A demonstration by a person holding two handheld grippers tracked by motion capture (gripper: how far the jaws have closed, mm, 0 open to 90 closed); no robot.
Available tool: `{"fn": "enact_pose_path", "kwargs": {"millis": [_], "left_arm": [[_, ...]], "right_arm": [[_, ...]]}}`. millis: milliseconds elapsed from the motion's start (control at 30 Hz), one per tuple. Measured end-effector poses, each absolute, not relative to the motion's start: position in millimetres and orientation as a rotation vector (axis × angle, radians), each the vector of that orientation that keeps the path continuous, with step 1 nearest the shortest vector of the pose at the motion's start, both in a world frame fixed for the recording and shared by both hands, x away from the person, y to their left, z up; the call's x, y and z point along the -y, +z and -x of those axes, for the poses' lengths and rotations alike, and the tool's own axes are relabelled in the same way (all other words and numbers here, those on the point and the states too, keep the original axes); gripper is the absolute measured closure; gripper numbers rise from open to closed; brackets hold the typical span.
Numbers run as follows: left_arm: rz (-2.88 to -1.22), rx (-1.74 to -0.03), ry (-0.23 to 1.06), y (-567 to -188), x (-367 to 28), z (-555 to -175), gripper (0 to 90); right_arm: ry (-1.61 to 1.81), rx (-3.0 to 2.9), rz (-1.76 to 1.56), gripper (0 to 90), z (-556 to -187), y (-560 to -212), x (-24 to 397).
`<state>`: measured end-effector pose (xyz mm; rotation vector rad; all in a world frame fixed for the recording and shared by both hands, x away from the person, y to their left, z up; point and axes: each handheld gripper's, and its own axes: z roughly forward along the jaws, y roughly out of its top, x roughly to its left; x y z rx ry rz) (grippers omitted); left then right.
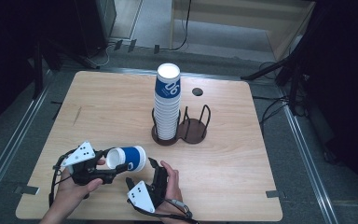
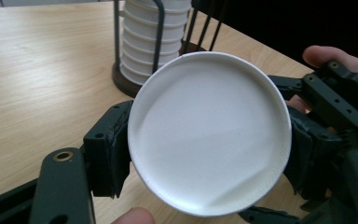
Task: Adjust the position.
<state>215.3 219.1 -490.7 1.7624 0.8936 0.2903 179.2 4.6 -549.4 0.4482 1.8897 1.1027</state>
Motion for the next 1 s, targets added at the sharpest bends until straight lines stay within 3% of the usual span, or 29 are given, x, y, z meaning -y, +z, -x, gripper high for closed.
{"fn": "enact_pose_path", "kwargs": {"millis": [533,1000], "left_arm": [[-1.605,-0.939,0.345,-500.1,-234.5,-220.0,28.1],[-1.533,-0.939,0.400,-501.8,-236.8,-218.7,28.1]], "right_arm": [[1.170,-1.943,-0.689,1.5,-187.0,-539.7,4.1],[1.369,-1.875,-0.903,7.4,-195.4,-524.0,15.0]]}}
